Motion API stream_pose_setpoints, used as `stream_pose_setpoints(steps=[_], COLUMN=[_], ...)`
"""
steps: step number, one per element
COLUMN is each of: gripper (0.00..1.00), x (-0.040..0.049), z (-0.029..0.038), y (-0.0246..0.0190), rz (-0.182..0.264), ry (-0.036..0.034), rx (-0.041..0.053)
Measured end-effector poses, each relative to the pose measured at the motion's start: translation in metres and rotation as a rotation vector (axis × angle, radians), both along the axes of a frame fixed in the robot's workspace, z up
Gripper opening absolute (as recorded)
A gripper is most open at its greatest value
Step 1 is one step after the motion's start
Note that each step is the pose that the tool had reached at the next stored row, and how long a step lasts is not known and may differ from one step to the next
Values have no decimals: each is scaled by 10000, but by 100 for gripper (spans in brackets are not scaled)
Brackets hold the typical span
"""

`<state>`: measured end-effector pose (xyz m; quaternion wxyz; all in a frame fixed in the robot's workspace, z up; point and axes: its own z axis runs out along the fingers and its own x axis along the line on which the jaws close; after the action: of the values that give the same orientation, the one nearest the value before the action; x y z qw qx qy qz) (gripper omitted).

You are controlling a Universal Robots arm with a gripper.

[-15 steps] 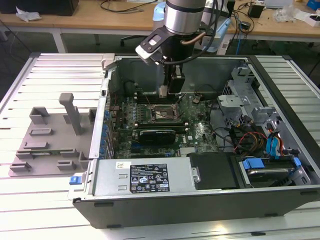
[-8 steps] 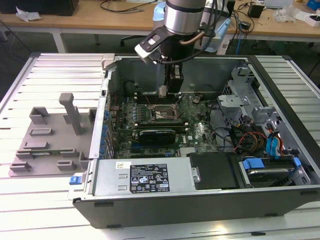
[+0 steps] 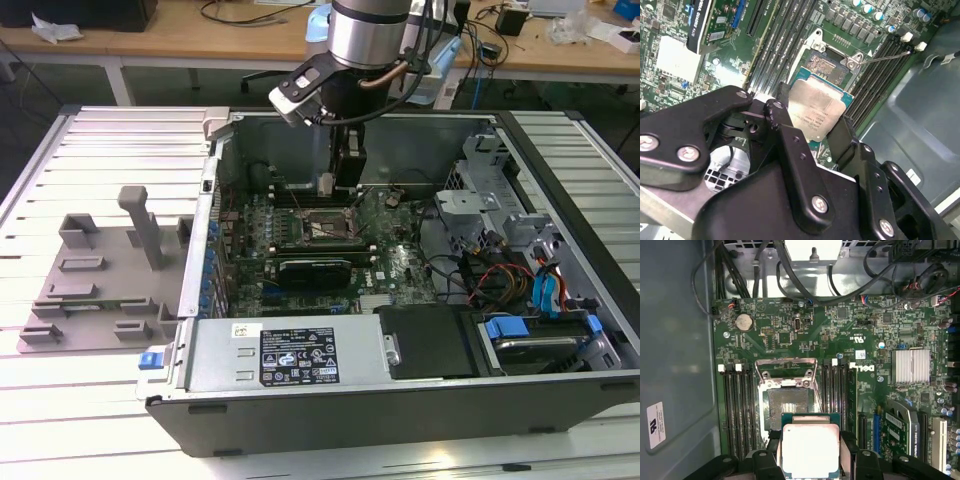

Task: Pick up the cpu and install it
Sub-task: 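Place the cpu into insertion slot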

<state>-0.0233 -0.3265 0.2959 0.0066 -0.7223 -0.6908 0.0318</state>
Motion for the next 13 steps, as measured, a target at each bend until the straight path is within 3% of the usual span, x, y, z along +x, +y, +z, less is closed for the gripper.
stream_pose_setpoints(steps=[13], gripper=[55], x=[0], z=[-32], y=[1], rz=[-2], ry=[0], rx=[-10])
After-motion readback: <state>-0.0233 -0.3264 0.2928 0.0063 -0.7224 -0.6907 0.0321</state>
